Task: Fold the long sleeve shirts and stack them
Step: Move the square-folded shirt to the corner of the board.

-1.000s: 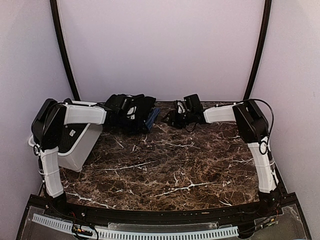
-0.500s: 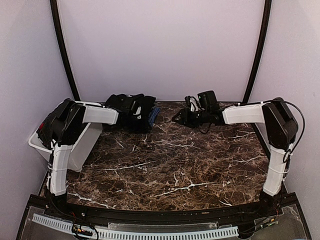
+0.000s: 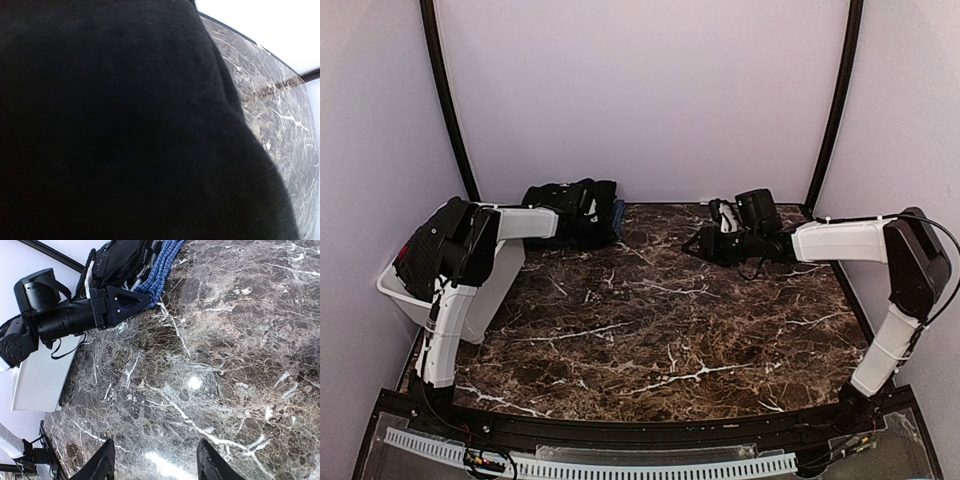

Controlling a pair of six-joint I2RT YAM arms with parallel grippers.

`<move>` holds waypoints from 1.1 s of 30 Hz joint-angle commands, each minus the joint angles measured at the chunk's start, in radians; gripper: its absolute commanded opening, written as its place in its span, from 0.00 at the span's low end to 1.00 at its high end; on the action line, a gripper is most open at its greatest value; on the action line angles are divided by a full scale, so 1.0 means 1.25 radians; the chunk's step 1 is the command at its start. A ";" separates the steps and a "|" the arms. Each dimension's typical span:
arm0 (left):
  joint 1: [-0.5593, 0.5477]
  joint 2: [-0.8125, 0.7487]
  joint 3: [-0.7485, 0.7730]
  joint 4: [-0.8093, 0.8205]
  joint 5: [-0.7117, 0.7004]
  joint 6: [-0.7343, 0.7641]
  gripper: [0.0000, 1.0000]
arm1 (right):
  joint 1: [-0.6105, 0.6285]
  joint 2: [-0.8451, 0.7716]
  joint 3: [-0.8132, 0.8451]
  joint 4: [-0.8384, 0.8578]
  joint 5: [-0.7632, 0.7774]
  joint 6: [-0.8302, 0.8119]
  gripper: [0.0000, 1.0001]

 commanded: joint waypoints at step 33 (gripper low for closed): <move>-0.084 -0.546 -0.224 -0.048 0.005 0.210 0.93 | 0.006 -0.325 -0.011 -0.111 0.316 -0.129 0.99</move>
